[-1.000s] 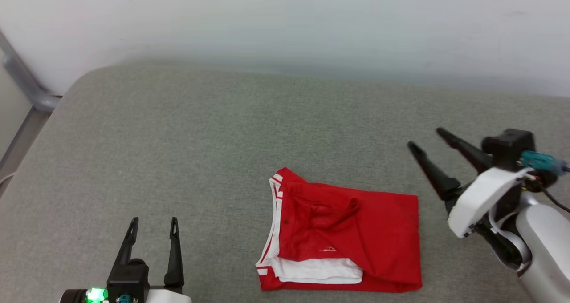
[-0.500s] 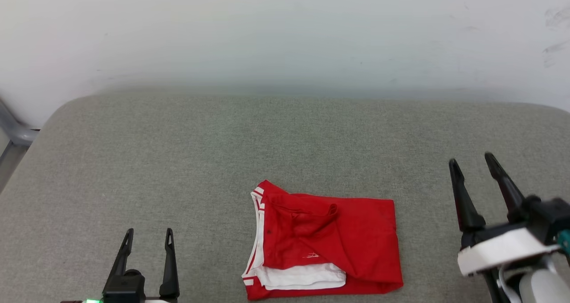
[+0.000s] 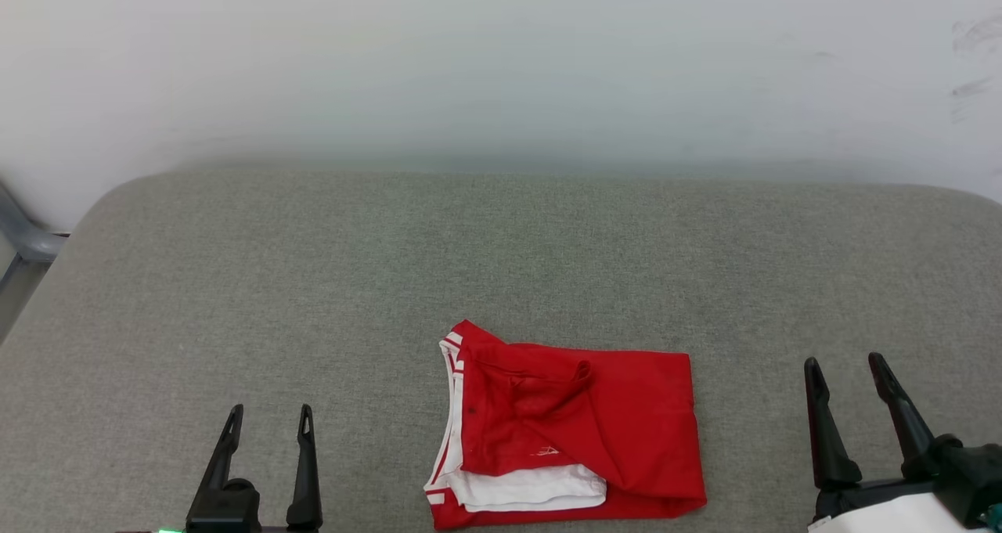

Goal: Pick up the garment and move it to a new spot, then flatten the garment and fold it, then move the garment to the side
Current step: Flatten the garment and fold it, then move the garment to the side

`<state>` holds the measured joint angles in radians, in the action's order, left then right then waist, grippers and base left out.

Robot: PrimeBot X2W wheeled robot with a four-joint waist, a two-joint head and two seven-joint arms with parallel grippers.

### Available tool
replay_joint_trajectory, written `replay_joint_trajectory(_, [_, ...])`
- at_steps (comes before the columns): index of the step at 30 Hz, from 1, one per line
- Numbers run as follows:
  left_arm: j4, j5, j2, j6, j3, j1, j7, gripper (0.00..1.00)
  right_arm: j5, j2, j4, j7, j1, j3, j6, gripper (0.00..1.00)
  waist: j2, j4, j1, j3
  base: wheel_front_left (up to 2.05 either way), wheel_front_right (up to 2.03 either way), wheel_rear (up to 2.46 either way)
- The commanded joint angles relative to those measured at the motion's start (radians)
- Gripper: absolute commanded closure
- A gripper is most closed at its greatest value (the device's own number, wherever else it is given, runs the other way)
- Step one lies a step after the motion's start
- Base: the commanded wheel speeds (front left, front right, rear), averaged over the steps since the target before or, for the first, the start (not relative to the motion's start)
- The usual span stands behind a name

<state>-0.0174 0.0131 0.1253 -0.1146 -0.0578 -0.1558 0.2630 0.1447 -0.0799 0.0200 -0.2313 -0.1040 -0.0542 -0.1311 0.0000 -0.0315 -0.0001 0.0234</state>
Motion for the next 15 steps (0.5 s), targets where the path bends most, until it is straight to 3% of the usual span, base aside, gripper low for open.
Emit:
replay_joint_trajectory(1, [0.003, 0.006, 0.002, 0.001, 0.001, -0.011, 0.002, 0.0, -0.007, 0.01, 0.006, 0.002, -0.015, -0.001, 0.001, 0.0, 0.0, 0.002, 0.0001, 0.001, 0.0, 0.0, 0.0])
replay_joint_trajectory(15, [-0.007, 0.008, 0.005, 0.005, -0.001, -0.018, 0.002, 0.0, -0.032, 0.004, 0.024, 0.027, 0.012, 0.01, 0.001, 0.0, 0.0, 0.001, 0.0001, 0.0, 0.0, 0.0, 0.0])
